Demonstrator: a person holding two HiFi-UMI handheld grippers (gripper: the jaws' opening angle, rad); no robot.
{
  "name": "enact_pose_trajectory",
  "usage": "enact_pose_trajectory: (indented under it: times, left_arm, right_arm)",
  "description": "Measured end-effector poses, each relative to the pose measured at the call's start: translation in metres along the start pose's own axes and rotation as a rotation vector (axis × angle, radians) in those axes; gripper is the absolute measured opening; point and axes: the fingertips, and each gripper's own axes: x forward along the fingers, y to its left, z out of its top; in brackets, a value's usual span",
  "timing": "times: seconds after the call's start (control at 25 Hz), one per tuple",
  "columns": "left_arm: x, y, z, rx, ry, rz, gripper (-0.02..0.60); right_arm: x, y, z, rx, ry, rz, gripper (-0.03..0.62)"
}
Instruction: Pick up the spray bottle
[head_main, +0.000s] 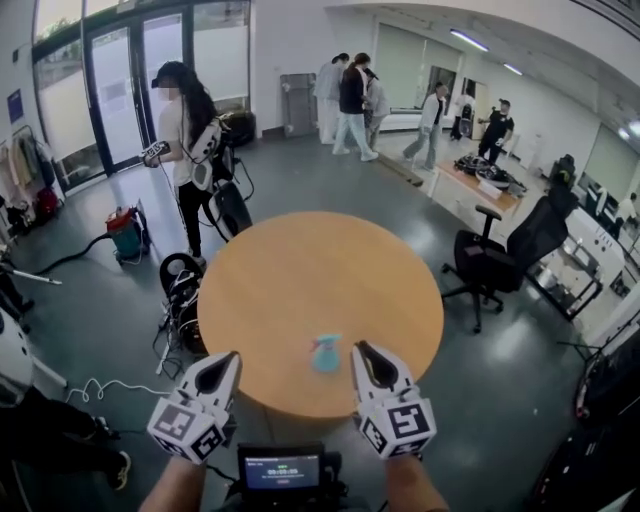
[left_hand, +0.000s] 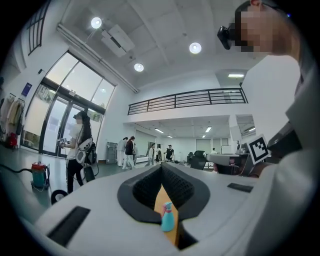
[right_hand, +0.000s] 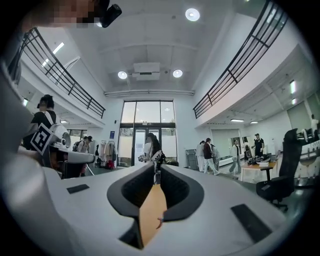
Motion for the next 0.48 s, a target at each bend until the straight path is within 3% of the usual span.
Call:
enact_pose_trajectory:
  times: [0.28, 0.4, 0.48]
  left_arm:
    - [0.026, 0.061, 0.008, -0.009, -0.034, -0.057, -0.005]
    - [0.035, 0.083, 0.004, -0.022, -0.023, -0.102, -0.003]
    - [0.041, 0.093, 0.000, -0.032, -0.007, -0.141, 0.071]
  right_arm:
    - [0.046, 0.007, 0.003, 0.008, -0.008, -0.062, 0.058]
    - [0.065, 0.011, -0.002, 0.017, 0.007, -0.090, 0.101]
    - [0.074, 0.013, -0.005, 0.013, 0.024, -0.117, 0.107]
